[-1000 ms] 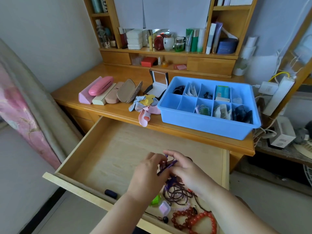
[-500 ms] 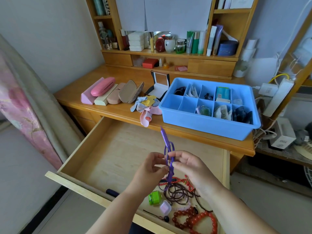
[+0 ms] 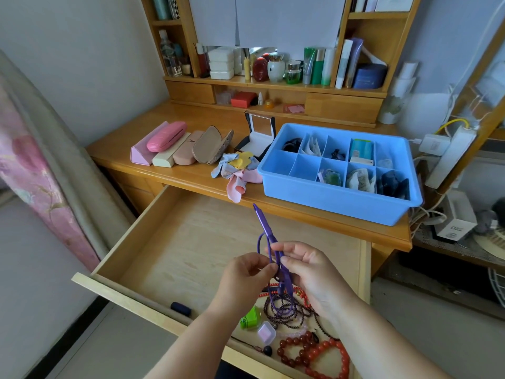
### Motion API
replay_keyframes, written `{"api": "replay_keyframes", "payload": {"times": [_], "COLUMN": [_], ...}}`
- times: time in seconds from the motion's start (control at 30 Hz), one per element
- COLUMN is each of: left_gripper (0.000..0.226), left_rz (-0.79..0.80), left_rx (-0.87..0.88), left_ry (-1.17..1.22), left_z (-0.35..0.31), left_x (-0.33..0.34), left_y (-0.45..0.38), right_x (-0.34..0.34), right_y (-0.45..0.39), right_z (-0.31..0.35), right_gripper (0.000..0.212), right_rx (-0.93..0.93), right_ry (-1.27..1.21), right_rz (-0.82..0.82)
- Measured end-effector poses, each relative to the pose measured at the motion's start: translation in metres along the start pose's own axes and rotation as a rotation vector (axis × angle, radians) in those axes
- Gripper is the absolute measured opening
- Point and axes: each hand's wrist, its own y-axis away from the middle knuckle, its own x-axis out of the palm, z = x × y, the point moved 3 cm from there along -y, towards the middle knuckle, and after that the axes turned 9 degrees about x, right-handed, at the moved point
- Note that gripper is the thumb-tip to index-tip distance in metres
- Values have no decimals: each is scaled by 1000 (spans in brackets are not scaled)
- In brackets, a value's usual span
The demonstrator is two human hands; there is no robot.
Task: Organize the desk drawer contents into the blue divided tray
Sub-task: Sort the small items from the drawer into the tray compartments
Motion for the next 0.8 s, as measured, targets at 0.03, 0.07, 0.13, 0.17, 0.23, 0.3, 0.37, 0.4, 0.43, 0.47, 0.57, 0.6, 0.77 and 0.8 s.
{"api": "replay_keyframes", "payload": {"times": [0.03, 0.07, 0.13, 0.17, 0.23, 0.3, 0.37, 0.4, 0.43, 0.47, 0.57, 0.6, 0.77, 0.8], "left_gripper": [17, 17, 18, 18, 18, 18, 18, 17, 15, 12, 7, 6, 8, 8], "left_rz": [-6, -12, -21, -14, 19, 35, 0, -33, -69, -102, -149, -142, -129, -147], "left_rx": [9, 6, -22, -36, -56, -79, -119, -148, -174, -191, -187, -174, -119, -110], "left_ry": [-5, 11, 81, 117, 185, 276, 434, 551, 681, 798, 998, 1034, 1110, 1108], "left_z": [0, 0, 2, 3, 6, 10, 15, 17, 20, 22, 22, 20, 10, 10], "left_x": [-1, -2, -7, -9, -13, -17, -22, -24, -27, -29, -33, -33, -38, -41], "left_y": [-1, -1, -3, -4, -3, -3, -2, -2, -3, -3, -4, -5, -10, -10], "right_x": [-1, -2, -8, -12, -20, -28, -35, -38, -40, -40, -35, -32, -24, -24], "right_y": [0, 0, 0, 0, -1, -2, -4, -5, -6, -7, -7, -6, -6, -6], "right_z": [0, 1, 2, 3, 1, -1, -3, -4, -5, -6, -6, -6, -14, -16], "right_gripper": [33, 32, 29, 27, 26, 24, 23, 23, 25, 27, 30, 30, 30, 28], "right_rx": [5, 8, 6, 7, 28, 50, 79, 101, 126, 153, 213, 223, 259, 274], "right_ry": [-1, -2, 8, 3, -78, -221, -361, -427, -481, -508, -418, -373, -598, -709], "right_rz": [-4, -18, -67, -101, -170, -242, -272, -261, -241, -217, -110, -79, -64, -79]}}
